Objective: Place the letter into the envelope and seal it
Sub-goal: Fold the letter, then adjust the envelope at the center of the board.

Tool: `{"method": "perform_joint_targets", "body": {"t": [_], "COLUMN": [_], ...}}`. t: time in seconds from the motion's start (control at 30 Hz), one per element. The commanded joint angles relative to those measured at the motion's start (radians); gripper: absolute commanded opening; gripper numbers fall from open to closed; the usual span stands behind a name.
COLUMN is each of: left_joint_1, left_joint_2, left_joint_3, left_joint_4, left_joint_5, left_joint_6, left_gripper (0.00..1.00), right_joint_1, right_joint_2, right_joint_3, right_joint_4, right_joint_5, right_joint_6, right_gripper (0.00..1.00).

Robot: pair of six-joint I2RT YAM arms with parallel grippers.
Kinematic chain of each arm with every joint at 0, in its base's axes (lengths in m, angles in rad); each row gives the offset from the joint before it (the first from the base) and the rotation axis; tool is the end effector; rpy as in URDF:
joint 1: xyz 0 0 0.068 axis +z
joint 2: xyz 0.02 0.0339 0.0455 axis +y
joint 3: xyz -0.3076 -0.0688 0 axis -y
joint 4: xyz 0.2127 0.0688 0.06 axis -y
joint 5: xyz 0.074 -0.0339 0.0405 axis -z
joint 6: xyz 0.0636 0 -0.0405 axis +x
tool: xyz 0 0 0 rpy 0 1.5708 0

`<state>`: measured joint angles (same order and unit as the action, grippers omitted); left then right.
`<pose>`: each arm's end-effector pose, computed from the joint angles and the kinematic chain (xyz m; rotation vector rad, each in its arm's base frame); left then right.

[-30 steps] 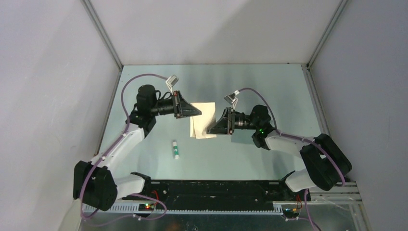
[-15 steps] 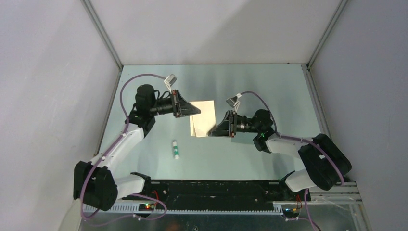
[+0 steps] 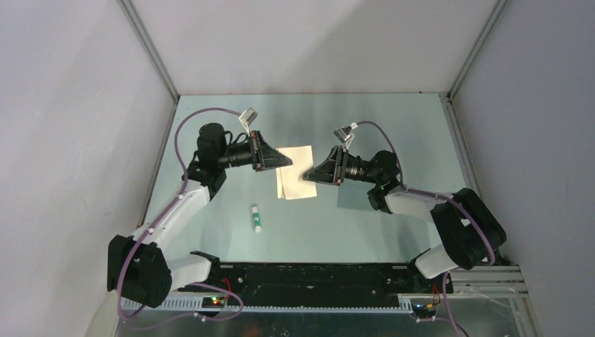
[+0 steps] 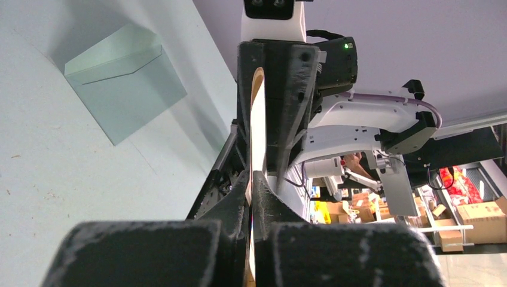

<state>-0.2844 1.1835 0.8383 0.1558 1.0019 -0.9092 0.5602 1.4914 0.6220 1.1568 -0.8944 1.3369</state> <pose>0.2063 -0.1161 0.3624 0.2265 2.0034 -1.6851 0.2175 0.1950 0.3286 -0.3232 1.7530 2.0506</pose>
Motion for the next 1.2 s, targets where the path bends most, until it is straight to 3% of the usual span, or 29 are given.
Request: {"method": "perform_joint_targets", "body": {"t": [0.0, 0.03, 0.1, 0.13, 0.17, 0.2, 0.23, 0.27, 0.3, 0.33, 0.47, 0.57, 0.67, 0.83, 0.97, 1.17], "left_joint_1": [0.002, 0.002, 0.002, 0.001, 0.002, 0.002, 0.002, 0.002, 0.002, 0.001, -0.046, -0.140, -0.254, -0.409, -0.523, -0.532], "left_joint_2": [-0.030, -0.030, -0.029, -0.029, -0.030, -0.031, -0.031, -0.031, -0.031, -0.031, -0.007, 0.070, 0.175, 0.343, 0.492, 0.605], "left_joint_3": [0.039, 0.040, 0.050, 0.065, 0.076, 0.097, 0.107, 0.123, 0.127, 0.135, 0.164, 0.211, 0.245, 0.379, 0.526, 0.528], "left_joint_4": [0.031, 0.030, -0.002, -0.051, -0.086, -0.157, -0.193, -0.248, -0.268, -0.307, -0.424, -0.533, -0.520, -0.544, -0.605, -0.561], "left_joint_5": [0.017, 0.017, 0.013, -0.001, -0.012, -0.036, -0.047, -0.070, -0.080, -0.106, -0.257, -0.409, -0.511, -0.679, -0.736, -0.680], "left_joint_6": [-0.003, -0.001, 0.023, 0.039, 0.081, 0.103, 0.146, 0.177, 0.190, 0.215, 0.302, 0.344, 0.300, 0.284, 0.294, 0.215], "left_gripper": [0.00, 0.00, 0.13, 0.30, 0.38, 0.53, 0.59, 0.68, 0.70, 0.76, 0.76, 0.74, 0.73, 0.70, 0.71, 0.76], "right_joint_1": [0.000, -0.004, -0.019, -0.030, -0.060, -0.078, -0.120, -0.141, -0.187, -0.210, -0.407, -0.524, -0.638, -0.697, -0.723, -0.734], "right_joint_2": [0.046, 0.048, 0.039, 0.014, -0.002, -0.051, -0.083, -0.160, -0.250, -0.295, -0.499, -0.597, -0.639, -0.673, -0.671, -0.550], "right_joint_3": [0.043, 0.043, 0.043, 0.038, 0.034, 0.024, 0.020, 0.018, 0.019, 0.024, 0.080, 0.093, 0.094, 0.094, 0.093, 0.085], "right_joint_4": [0.100, 0.102, 0.069, 0.008, -0.029, -0.130, -0.199, -0.378, -0.469, -0.674, -1.192, -1.387, -1.514, -1.588, -1.596, -1.436], "right_joint_5": [0.038, 0.040, 0.036, 0.029, 0.025, 0.017, 0.015, 0.022, 0.033, 0.072, 0.232, 0.379, 0.467, 0.549, 0.622, 0.749], "right_joint_6": [0.036, 0.039, 0.029, 0.001, -0.021, -0.083, -0.125, -0.231, -0.290, -0.413, -0.706, -0.815, -0.857, -0.872, -0.879, -0.852], "right_gripper": [0.12, 0.05, 0.00, 0.00, 0.00, 0.00, 0.00, 0.00, 0.00, 0.00, 0.00, 0.00, 0.00, 0.00, 0.00, 0.00]}}
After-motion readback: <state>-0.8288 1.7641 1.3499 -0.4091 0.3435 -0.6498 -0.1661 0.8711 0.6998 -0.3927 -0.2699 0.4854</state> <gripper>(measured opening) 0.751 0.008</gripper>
